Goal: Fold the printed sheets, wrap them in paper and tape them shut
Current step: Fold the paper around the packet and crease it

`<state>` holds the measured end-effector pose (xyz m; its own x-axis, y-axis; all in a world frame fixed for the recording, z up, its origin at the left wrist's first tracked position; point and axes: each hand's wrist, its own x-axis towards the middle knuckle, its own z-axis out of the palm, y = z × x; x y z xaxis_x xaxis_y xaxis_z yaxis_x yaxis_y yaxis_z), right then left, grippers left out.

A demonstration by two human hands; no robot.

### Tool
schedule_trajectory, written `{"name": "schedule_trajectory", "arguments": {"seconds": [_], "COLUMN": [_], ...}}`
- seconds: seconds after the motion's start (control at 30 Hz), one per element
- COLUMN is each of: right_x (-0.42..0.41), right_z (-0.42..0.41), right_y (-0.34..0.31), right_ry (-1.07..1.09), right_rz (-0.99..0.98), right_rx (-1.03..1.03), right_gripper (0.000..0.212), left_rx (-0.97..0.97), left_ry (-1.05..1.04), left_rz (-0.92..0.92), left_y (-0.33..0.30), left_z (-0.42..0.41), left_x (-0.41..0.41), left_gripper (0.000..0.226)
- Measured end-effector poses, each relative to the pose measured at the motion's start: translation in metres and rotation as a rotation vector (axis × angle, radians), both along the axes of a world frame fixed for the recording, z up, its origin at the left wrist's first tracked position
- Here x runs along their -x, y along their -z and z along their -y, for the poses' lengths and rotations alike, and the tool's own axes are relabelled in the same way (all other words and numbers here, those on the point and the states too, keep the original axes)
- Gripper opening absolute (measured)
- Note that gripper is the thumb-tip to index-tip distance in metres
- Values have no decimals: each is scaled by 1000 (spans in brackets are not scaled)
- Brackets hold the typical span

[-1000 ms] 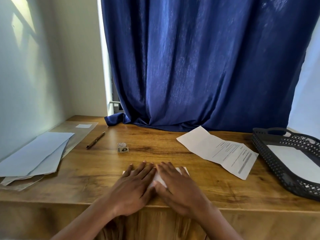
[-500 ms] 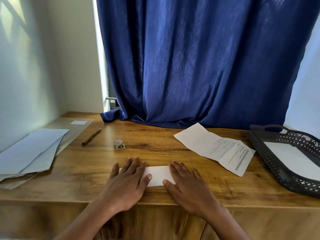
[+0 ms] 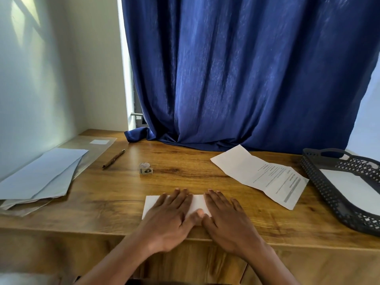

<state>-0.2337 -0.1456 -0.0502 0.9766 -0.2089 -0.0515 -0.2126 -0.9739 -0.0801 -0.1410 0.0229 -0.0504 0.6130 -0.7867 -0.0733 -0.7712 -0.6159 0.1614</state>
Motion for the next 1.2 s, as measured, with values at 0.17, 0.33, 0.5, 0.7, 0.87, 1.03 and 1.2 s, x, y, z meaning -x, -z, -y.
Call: {"name": "schedule_trajectory", "arguments": {"seconds": [0.17, 0.33, 0.5, 0.7, 0.87, 1.03, 1.2], "right_x": [0, -2, -9, 7, 40, 52, 23], "right_z": [1, -6, -30, -34, -16, -7, -13], "right_y": [2, -9, -10, 0, 5, -38, -80], "right_ry": [-4, 9, -148, -236, -333, -279, 14], "right_rz": [0, -27, 7, 91, 381, 438, 598], "right_rx": [-2, 47, -72, 101, 114, -131, -809], "right_gripper": [67, 69, 88, 95, 54, 24, 26], "left_rx": [-49, 18, 48, 149, 308, 329, 195], "left_ry": [-131, -149, -163, -192, -220, -207, -209], "left_rz": [4, 42, 44, -34, -116, -103, 53], "left_y": [-2, 8, 8, 9, 14, 12, 13], "left_z": [-46, -71, -69, -74, -79, -79, -77], "left_x": [-28, -45, -41, -44, -53, -49, -40], "left_gripper": [84, 93, 82, 86, 97, 99, 92]}}
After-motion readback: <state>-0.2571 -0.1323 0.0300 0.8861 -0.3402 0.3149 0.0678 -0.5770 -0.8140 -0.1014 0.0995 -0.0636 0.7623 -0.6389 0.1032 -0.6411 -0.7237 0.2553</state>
